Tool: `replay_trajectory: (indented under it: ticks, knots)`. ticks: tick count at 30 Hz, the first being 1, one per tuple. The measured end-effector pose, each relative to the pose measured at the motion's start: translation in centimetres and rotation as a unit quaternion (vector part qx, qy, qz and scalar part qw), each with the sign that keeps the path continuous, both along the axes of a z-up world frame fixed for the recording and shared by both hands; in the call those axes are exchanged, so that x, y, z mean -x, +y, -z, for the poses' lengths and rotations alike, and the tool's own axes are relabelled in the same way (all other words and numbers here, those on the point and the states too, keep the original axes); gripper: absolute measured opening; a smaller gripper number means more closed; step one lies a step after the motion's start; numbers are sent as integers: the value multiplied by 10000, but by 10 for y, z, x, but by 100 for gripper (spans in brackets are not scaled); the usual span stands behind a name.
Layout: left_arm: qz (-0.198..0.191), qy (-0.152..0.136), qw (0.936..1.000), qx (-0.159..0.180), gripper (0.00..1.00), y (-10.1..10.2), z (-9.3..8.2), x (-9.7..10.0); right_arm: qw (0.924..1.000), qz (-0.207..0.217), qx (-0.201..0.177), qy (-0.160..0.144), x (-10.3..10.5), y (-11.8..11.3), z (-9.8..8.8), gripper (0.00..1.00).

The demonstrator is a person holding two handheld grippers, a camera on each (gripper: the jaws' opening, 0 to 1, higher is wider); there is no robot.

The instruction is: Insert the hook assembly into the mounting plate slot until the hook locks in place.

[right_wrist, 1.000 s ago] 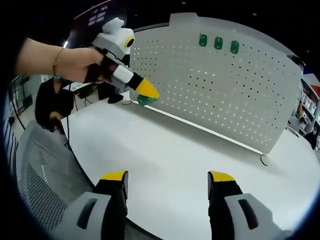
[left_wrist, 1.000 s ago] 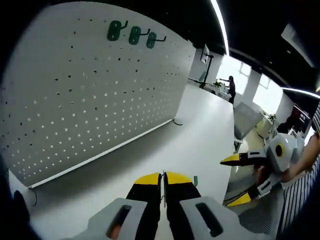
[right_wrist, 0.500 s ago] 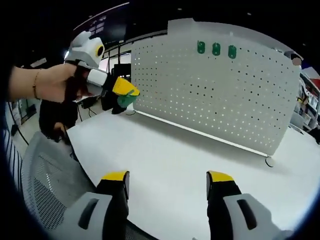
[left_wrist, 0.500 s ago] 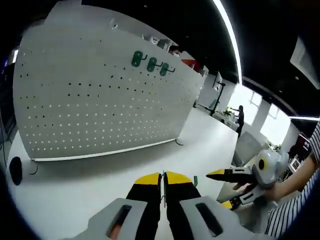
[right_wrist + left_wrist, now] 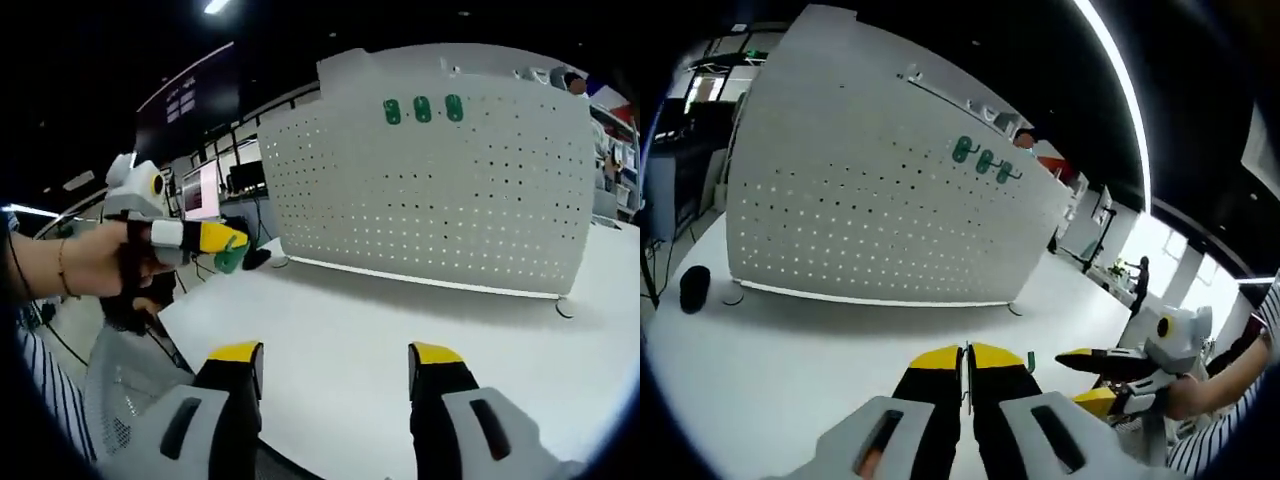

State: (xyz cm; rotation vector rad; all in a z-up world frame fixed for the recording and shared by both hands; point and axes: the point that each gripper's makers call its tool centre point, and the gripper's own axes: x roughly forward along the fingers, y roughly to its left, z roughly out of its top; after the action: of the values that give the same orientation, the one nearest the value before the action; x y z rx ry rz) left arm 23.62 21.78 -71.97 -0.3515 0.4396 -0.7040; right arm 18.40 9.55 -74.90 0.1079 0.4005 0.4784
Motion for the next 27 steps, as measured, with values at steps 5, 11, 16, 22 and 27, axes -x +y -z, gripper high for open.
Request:
replay_trajectory:
  ticks: [5,11,16,22,27]
  knots:
    - [-109,-22,9999,79,1,-1,-1,2,9996,-149,-241,-23,-6,19,-17,50]
    - [-166,-101,9996,195,1,-5,-3,4,9979,-335,-557,49,-11,42,-30,43]
    - [-145,-177,9995,224,1,-10,-2,7,9951,-431,-875,154,-16,58,-40,36]
    - [-163,-293,9986,397,1,-14,-5,8,9925,-595,-1032,262,-17,73,-45,29]
    - [-135,-437,9975,535,1,-17,-11,9,9911,-636,-1122,339,-20,78,-46,23]
